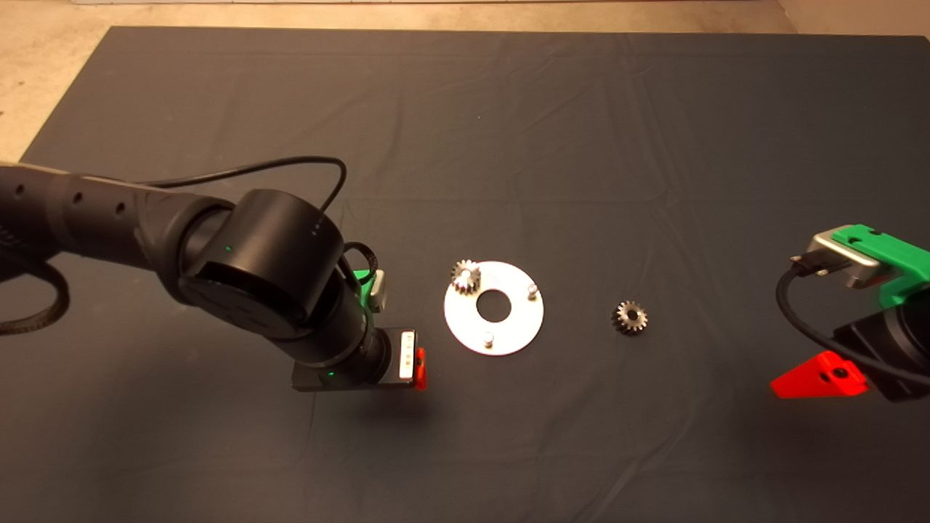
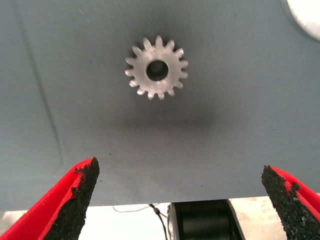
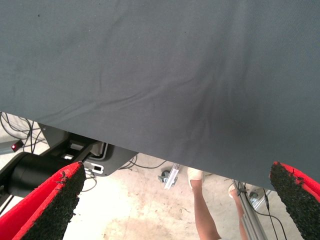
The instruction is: Install three planetary gears onto the carrier pins
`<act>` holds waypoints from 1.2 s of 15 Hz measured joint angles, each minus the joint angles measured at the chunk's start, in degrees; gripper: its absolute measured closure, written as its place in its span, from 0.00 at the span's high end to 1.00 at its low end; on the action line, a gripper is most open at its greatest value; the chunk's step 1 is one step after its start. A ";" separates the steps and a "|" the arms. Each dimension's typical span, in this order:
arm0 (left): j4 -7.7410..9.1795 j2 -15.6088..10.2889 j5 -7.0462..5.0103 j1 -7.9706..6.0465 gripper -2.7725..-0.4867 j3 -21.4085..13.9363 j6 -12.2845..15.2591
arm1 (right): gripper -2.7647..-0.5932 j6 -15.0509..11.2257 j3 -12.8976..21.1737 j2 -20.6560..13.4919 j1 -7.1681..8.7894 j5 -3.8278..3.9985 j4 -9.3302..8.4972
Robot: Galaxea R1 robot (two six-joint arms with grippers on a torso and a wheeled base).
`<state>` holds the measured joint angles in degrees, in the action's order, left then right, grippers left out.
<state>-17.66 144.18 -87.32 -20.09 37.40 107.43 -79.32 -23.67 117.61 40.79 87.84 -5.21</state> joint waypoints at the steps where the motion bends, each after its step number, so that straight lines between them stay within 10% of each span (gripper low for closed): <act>1: -0.22 0.01 -0.05 0.94 0.81 0.37 -0.70 | 0.99 0.00 0.00 0.00 0.00 0.02 0.00; 18: -7.88 2.35 -0.10 6.75 0.81 4.98 -7.90 | 0.99 0.00 0.00 0.63 0.00 0.03 0.00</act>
<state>-25.55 146.53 -87.42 -13.34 42.39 99.54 -79.32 -23.67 118.25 40.79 87.87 -5.21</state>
